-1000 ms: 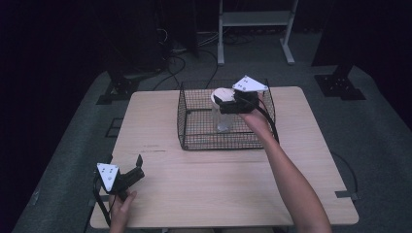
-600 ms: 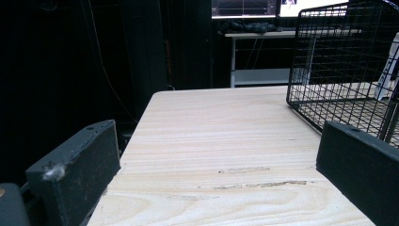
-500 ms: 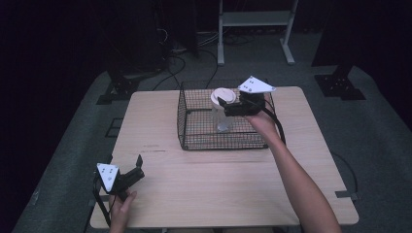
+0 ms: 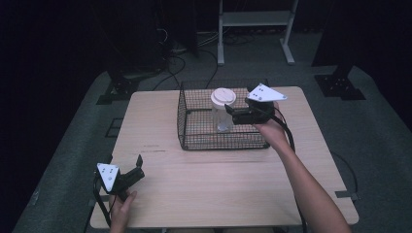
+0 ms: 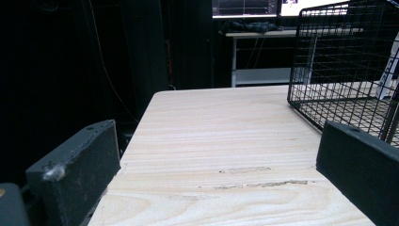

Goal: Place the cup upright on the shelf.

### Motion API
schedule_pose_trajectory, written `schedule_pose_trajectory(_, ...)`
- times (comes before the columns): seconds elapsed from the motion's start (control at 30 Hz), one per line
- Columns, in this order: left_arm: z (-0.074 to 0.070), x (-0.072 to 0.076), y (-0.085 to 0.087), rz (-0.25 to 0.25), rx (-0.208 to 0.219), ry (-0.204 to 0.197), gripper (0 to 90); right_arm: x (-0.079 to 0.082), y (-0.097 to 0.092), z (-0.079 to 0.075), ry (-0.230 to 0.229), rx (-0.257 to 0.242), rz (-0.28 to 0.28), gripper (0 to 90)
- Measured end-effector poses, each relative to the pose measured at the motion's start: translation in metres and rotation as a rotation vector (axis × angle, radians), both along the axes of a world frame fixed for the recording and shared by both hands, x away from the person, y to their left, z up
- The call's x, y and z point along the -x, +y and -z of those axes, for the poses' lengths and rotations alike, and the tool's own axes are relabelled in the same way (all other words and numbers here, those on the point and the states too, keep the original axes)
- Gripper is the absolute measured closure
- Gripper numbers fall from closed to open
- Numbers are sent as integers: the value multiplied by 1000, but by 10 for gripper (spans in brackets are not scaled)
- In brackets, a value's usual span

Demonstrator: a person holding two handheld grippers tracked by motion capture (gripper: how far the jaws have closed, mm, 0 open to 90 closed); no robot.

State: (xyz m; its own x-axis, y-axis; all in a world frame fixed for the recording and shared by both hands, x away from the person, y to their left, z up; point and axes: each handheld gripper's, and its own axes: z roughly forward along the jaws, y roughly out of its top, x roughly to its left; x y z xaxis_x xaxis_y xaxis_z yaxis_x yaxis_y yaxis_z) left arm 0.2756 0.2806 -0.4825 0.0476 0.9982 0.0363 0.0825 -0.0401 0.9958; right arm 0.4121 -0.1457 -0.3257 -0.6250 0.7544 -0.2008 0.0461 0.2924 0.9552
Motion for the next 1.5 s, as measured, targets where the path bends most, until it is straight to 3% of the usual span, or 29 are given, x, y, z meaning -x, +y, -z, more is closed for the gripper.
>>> schedule_pose_trajectory(0.67,0,0,0,1,-8,1,0,35,-19,10,27,4,-41,24)
schedule_pose_trajectory(1.0,0,0,-1,1,-9,2,0,53,-36,34,54,13,-44,24)
schedule_pose_trajectory(1.5,0,0,-1,0,-12,3,0,69,-56,52,65,13,-11,24)
